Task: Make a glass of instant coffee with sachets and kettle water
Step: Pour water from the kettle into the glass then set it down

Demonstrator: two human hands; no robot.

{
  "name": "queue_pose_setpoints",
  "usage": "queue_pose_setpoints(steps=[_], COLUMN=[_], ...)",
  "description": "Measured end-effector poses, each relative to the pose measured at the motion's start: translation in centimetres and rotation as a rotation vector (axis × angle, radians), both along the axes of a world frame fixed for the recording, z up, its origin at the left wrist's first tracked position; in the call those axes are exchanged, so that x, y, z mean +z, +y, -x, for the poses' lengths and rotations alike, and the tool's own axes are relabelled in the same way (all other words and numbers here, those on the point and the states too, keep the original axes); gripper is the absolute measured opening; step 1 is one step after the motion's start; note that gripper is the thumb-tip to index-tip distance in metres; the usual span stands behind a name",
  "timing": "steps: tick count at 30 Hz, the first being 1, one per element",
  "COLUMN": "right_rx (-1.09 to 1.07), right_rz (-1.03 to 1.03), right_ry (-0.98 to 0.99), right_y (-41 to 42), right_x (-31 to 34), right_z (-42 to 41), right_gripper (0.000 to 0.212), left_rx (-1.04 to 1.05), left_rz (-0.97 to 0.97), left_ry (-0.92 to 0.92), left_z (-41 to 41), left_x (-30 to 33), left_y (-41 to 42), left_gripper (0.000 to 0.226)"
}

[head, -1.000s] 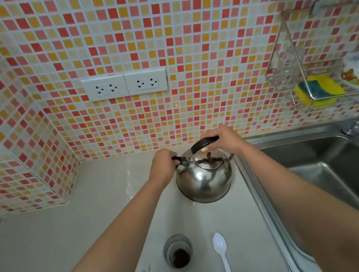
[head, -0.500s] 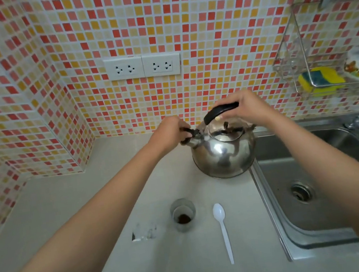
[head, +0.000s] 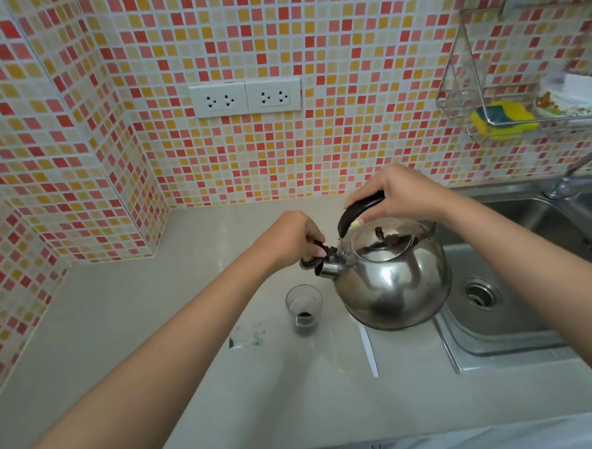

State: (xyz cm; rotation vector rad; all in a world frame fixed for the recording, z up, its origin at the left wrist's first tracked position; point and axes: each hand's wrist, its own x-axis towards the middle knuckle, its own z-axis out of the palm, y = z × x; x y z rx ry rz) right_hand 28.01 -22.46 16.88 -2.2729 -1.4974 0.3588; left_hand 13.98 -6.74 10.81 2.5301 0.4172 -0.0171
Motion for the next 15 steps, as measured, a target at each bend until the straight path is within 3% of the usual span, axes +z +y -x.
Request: queue_pose_setpoints(steps=[15], right_rx=[0.102], right_rz=[0.153], right_ry=[-0.224], right_y=[2.0], right_x=[-1.0], right_z=[3.4], right_gripper=[0.031], left_rx=[0.022], left_rz=[-0.054], left_ry=[0.077], left_z=[2.1], left_x=[-1.9], left_y=[-1.0], left_gripper=[0.034])
